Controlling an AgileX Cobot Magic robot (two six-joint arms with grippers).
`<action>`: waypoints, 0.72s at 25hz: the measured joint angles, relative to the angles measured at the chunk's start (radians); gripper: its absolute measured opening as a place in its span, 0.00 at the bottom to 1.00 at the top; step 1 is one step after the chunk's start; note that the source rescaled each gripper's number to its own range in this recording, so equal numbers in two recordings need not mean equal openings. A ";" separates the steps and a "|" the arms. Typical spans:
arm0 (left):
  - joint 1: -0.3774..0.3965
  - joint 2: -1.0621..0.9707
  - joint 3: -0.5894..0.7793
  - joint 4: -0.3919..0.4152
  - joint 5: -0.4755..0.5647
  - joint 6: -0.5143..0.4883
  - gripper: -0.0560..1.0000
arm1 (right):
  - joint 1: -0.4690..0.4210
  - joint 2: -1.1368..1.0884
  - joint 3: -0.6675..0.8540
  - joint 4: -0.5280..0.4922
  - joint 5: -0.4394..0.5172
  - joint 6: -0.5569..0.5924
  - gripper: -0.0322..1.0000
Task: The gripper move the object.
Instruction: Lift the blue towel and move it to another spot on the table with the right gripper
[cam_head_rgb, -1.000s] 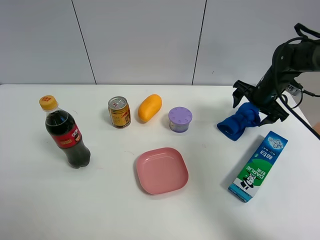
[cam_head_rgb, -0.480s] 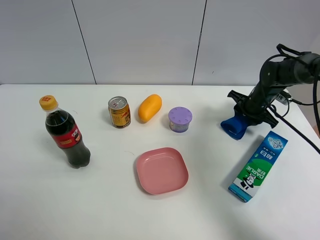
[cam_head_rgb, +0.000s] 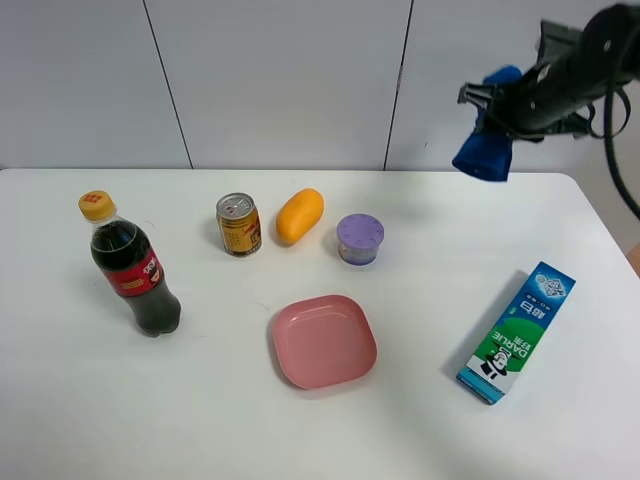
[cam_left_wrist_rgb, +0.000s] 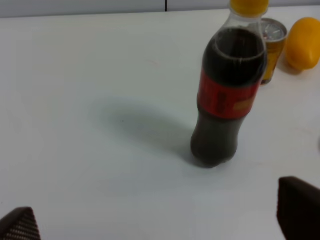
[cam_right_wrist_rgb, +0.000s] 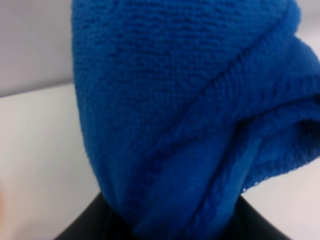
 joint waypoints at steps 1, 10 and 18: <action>0.000 0.000 0.000 0.000 0.000 0.000 1.00 | 0.042 -0.008 -0.044 0.038 0.054 -0.062 0.04; 0.000 0.000 0.000 -0.001 0.000 0.000 1.00 | 0.406 0.084 -0.395 0.136 0.329 -0.339 0.04; 0.000 0.000 0.000 -0.001 0.000 0.000 1.00 | 0.599 0.232 -0.503 0.093 0.477 -0.400 0.04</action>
